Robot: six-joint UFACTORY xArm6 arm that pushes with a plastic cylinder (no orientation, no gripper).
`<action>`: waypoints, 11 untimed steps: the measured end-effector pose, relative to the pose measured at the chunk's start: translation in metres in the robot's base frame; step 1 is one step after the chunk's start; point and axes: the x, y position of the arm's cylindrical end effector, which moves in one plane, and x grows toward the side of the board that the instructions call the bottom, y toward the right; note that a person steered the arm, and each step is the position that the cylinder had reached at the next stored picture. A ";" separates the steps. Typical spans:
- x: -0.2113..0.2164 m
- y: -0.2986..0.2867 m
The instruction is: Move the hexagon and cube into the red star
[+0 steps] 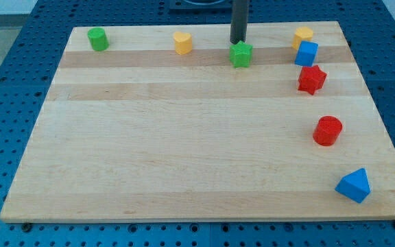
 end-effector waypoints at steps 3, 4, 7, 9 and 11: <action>-0.018 0.006; -0.051 0.040; -0.043 0.089; 0.055 0.182; 0.118 0.205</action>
